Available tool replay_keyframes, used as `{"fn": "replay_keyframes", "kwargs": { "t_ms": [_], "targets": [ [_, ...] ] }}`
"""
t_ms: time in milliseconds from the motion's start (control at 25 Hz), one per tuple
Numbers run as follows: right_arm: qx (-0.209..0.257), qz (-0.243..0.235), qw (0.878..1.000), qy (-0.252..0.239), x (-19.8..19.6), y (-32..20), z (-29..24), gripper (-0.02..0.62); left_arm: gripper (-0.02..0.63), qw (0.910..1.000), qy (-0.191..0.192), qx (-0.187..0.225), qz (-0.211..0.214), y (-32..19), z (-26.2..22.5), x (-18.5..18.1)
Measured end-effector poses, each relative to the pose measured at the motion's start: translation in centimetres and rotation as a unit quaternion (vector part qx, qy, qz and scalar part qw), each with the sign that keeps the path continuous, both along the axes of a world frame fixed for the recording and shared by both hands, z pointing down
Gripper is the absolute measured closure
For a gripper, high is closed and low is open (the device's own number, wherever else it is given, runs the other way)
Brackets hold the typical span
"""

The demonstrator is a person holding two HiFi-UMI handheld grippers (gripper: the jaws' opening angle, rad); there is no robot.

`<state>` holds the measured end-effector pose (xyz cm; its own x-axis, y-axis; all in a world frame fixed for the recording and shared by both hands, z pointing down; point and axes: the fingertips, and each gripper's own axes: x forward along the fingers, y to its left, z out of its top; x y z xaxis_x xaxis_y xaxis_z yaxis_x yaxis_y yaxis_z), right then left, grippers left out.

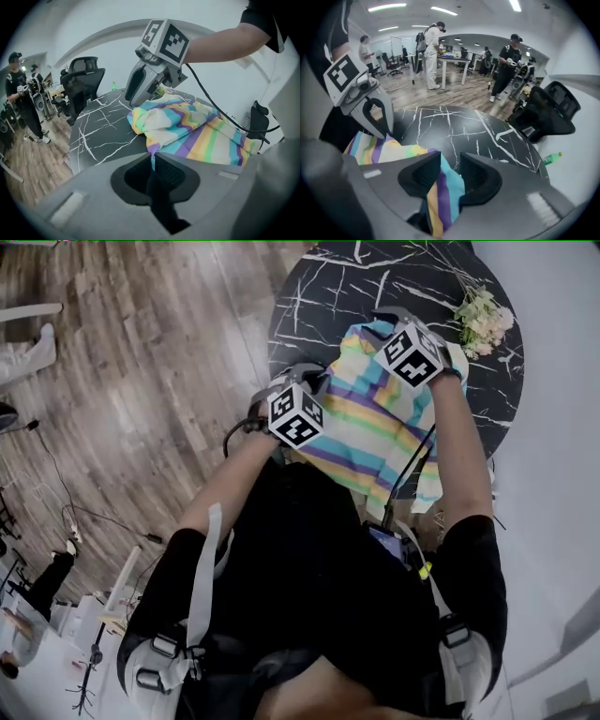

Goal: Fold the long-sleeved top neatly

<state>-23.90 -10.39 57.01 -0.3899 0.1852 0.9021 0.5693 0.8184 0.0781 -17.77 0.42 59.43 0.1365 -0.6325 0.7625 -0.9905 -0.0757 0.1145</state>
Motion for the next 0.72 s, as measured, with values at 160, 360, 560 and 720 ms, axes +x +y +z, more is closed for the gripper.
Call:
{"fn": "replay_keyframes", "kwargs": {
  "t_ms": [160, 360, 560, 720],
  "targets": [
    [-0.005, -0.089, 0.994, 0.061, 0.6, 1.0, 1.5, 0.465, 0.572, 0.9999, 0.006, -0.003, -0.008, 0.2, 0.1, -0.1],
    [-0.015, -0.156, 0.981, 0.111, 1.4, 2.2, 2.5, 0.465, 0.572, 0.9997, 0.009, -0.007, -0.02, 0.4, 0.1, -0.1],
    [-0.039, -0.145, 0.983, 0.106, 0.8, 2.4, 3.6, 0.581, 0.572, 0.9994, 0.017, -0.008, -0.028, 0.5, -0.1, -0.4],
    [-0.056, -0.098, 0.993, 0.045, -1.4, 1.1, 2.0, 0.584, 0.574, 0.9987, 0.03, 0.0, -0.041, 0.7, -0.8, -0.8]
  ]
}}
